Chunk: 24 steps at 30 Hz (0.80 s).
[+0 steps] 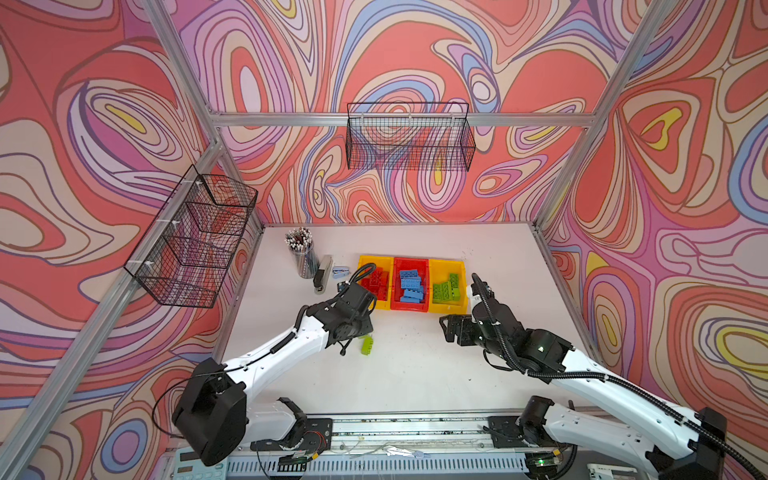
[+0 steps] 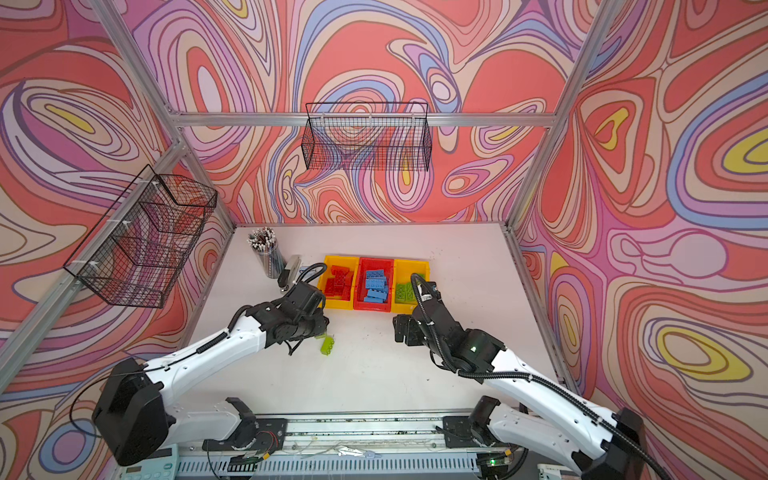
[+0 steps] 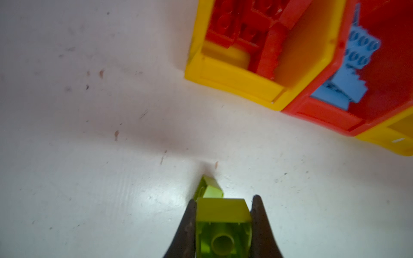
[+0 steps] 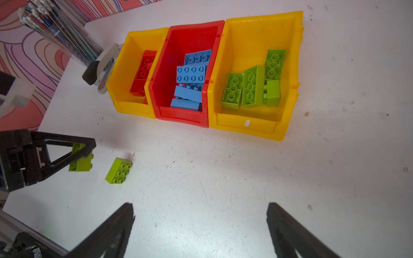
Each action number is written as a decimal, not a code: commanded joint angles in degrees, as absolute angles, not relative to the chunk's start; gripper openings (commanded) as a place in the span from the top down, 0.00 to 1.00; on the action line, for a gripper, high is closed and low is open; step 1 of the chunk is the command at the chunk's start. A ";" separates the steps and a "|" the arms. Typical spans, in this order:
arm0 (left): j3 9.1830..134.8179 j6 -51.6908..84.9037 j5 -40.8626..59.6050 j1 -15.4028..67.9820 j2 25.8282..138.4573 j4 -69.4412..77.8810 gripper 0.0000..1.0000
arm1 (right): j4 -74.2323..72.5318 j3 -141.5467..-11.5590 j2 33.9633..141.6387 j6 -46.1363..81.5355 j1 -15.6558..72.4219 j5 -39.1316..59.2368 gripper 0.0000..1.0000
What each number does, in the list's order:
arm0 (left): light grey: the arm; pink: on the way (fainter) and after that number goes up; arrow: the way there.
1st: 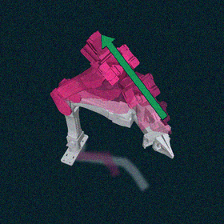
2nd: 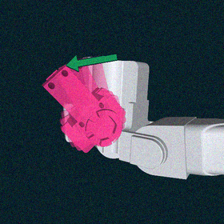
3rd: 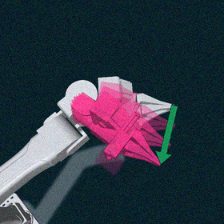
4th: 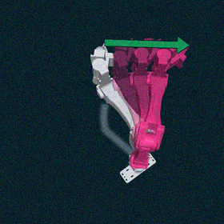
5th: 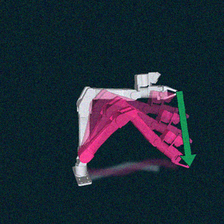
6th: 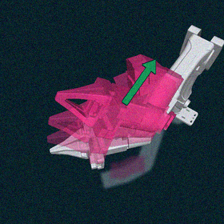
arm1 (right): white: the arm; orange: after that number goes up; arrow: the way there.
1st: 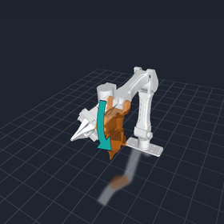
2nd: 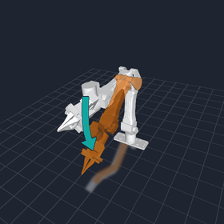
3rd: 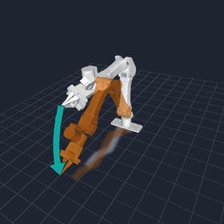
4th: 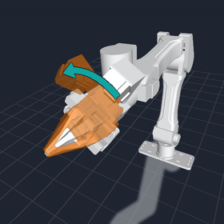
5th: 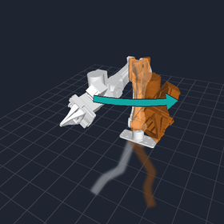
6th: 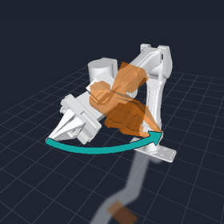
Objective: Sort the legos into containers by color
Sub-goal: 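Carry the lime-green brick to the far yellow bin and release it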
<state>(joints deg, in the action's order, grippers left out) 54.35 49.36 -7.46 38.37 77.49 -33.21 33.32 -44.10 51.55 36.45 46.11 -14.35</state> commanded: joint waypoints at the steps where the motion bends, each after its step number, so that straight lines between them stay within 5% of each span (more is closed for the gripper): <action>1: 63.49 46.21 -6.97 41.32 85.07 -33.20 0.86 | 35.06 -42.76 48.97 37.38 46.26 -16.52 0.02; 13: 116.44 35.99 -2.86 47.39 124.03 -42.50 0.85 | 39.95 -41.42 42.81 39.77 46.32 -18.11 0.02; 22: 134.56 34.87 -1.06 47.19 139.07 -44.13 0.82 | 43.99 -41.66 39.03 40.65 46.24 -19.74 0.02; 24: 135.99 35.02 -1.07 46.99 140.23 -44.30 0.75 | 44.22 -41.88 39.03 40.78 46.32 -19.95 0.02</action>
